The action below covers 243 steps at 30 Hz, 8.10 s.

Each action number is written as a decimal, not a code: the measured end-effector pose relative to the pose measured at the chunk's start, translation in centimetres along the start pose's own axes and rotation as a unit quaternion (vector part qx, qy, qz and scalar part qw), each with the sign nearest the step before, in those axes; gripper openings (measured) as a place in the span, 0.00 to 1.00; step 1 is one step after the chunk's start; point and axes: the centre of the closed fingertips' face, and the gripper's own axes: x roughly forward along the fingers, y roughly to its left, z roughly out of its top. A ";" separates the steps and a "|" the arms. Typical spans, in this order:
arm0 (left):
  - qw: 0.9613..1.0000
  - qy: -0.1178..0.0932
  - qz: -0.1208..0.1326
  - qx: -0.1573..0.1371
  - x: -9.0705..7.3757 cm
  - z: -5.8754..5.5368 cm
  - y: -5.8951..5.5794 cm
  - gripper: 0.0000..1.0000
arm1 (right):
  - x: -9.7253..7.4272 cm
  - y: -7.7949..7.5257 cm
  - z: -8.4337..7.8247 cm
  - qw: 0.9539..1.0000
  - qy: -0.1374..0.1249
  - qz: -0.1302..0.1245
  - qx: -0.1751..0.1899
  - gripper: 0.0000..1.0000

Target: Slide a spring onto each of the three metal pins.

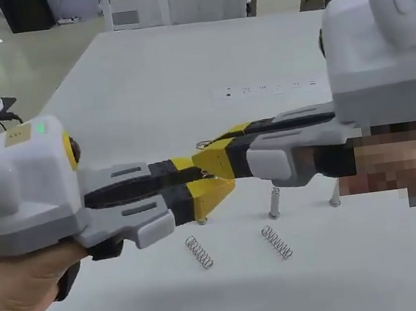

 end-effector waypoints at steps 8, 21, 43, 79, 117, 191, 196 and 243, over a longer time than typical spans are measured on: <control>0.996 0.057 -0.013 0.074 0.3 -1.6 -0.8 0.03 | -0.6 0.6 -2.0 0.996 0.072 0.010 -0.047 0.08; 0.970 0.165 -0.062 0.170 1.2 -4.8 -3.2 0.02 | -1.6 1.7 -6.2 0.961 0.237 0.050 -0.131 0.08; 0.979 0.169 -0.053 0.104 0.8 -6.7 -2.4 0.15 | -3.2 -0.6 -7.2 0.944 0.290 0.040 -0.150 0.07; 0.985 0.142 0.094 -0.027 -5.1 -11.5 4.5 0.69 | -9.3 -14.1 -6.1 0.944 0.302 -0.105 -0.081 0.08; 0.984 0.147 0.093 -0.030 -5.0 -11.8 3.9 0.75 | -7.9 -20.7 -12.6 0.914 0.386 -0.122 -0.034 0.08; 0.986 0.140 0.084 -0.027 -5.3 -11.8 3.4 0.71 | 3.3 -12.5 -18.2 0.921 0.374 -0.106 0.018 0.11; 0.986 0.139 0.083 -0.027 -5.2 -11.8 3.4 0.70 | 3.7 -13.3 -18.7 0.916 0.385 -0.113 0.021 0.11; 0.996 0.077 0.033 -0.035 -2.7 -5.5 0.7 0.36 | 3.0 1.0 -3.3 0.979 0.183 0.002 -0.085 0.09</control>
